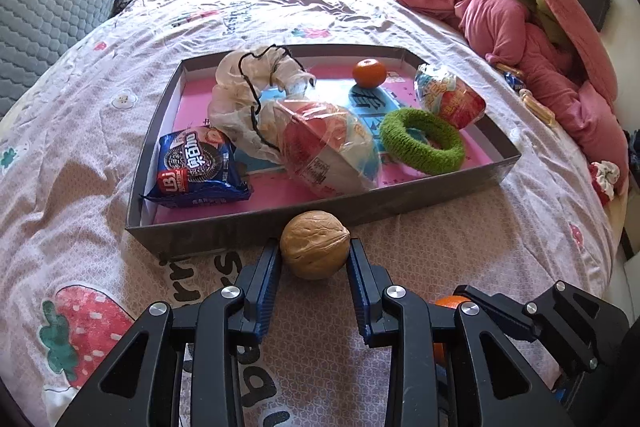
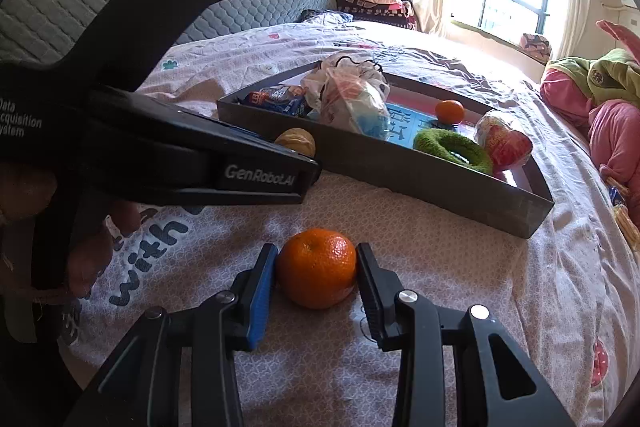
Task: Organize objects
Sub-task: 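Close the left tool on the walnut while the right tool grasps the mandarin, then carry the walnut and mandarin over the grey box with both tools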
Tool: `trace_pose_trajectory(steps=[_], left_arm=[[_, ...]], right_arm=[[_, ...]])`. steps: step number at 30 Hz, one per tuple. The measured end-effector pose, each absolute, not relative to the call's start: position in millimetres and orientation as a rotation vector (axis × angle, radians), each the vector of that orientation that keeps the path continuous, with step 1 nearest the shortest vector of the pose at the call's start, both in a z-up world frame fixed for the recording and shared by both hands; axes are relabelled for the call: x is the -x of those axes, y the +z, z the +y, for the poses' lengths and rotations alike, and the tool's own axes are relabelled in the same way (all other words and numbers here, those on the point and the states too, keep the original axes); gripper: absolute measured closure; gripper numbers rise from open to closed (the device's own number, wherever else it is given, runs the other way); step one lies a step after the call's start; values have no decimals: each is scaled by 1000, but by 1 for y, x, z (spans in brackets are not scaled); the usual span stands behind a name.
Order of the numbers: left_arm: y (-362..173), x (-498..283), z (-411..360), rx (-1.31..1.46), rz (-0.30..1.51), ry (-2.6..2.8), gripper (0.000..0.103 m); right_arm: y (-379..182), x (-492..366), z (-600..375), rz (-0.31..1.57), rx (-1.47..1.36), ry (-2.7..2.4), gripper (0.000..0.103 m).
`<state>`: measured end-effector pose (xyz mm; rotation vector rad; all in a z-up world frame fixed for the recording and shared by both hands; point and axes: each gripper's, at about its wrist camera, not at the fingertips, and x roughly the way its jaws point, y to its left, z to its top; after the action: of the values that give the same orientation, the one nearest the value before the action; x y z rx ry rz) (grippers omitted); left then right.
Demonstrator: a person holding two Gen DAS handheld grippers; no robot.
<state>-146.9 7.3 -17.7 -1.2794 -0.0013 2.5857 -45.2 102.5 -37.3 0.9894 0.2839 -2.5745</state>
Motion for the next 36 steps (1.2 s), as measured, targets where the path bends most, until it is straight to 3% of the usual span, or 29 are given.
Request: trace_pose_trajectory(steps=[20, 36], left_arm=[[31, 153, 22, 1107, -73, 2635, 70], [36, 184, 67, 1044, 20, 2647, 70]], right_arm=[[12, 80, 159, 150, -823, -2790, 63], [32, 117, 194, 131, -775, -2884, 63]])
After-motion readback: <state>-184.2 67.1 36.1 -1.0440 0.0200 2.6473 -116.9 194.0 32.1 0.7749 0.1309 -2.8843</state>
